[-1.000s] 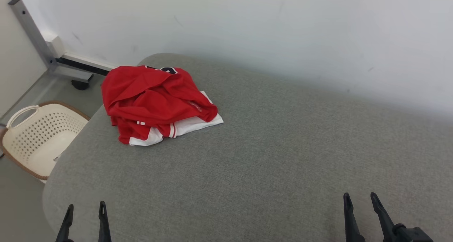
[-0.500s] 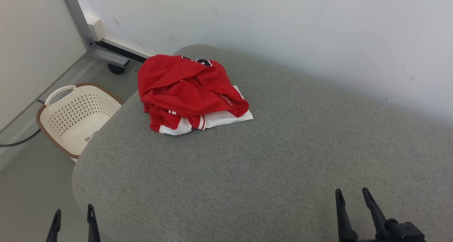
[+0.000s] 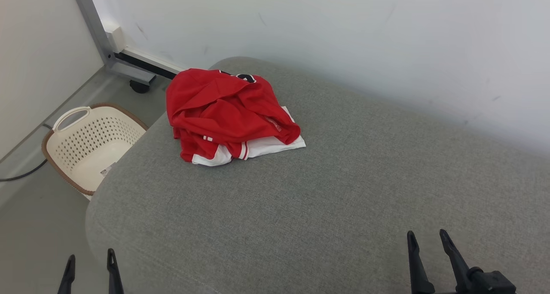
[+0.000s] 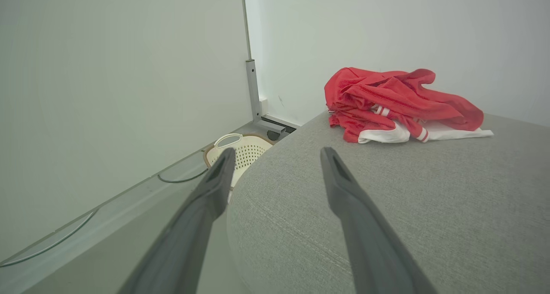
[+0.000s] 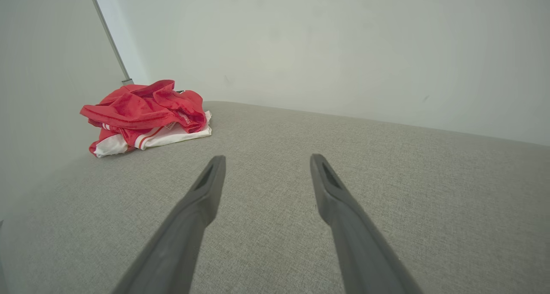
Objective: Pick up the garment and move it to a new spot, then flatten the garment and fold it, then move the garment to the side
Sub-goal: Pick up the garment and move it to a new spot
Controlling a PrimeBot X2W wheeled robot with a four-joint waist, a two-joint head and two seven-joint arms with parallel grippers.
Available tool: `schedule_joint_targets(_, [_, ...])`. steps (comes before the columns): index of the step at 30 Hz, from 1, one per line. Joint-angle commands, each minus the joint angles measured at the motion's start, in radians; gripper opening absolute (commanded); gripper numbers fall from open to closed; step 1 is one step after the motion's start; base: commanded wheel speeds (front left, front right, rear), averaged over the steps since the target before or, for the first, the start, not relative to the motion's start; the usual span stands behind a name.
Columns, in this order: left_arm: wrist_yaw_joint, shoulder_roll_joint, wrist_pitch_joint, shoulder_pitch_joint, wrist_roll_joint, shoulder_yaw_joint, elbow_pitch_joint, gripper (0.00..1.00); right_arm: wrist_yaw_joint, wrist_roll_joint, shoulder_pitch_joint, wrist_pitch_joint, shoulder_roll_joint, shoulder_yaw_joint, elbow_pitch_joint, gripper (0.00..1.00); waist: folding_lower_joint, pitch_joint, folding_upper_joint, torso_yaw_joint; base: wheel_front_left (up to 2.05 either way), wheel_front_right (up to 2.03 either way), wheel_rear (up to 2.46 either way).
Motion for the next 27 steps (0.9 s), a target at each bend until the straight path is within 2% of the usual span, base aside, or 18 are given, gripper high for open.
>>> schedule_joint_targets(1, [-0.007,-0.002,-0.005,-0.010,0.006,-0.006,0.008,1.00,0.003,0.008,0.006,-0.003,-0.002,-0.006,-0.007,1.00,0.0000,-0.007,-0.0001,-0.008,0.00,0.00,0.00])
schedule_joint_targets(5, [-0.018,0.000,-0.005,-0.042,0.006,0.006,0.018,1.00,0.003,0.009,0.001,-0.003,-0.002,0.002,-0.012,1.00,0.0000,0.006,-0.0001,-0.065,0.00,0.00,0.00])
schedule_joint_targets(11, [-0.033,0.020,-0.005,-0.119,0.006,0.035,0.028,1.00,0.003,-0.009,-0.032,-0.003,-0.002,0.019,-0.018,1.00,0.0000,0.050,-0.0001,-0.196,0.00,0.00,0.00])
schedule_joint_targets(18, [-0.042,0.079,-0.005,-0.253,-0.007,0.093,0.042,1.00,0.003,-0.011,-0.080,-0.003,-0.003,0.009,-0.033,1.00,0.0000,0.127,-0.0001,-0.350,0.00,0.00,0.00])
schedule_joint_targets(27, [-0.048,0.174,-0.004,-0.422,-0.034,0.187,0.099,1.00,0.003,0.028,-0.144,-0.003,-0.002,0.004,-0.039,1.00,0.0000,0.213,-0.0001,-0.496,0.00,0.00,0.00])
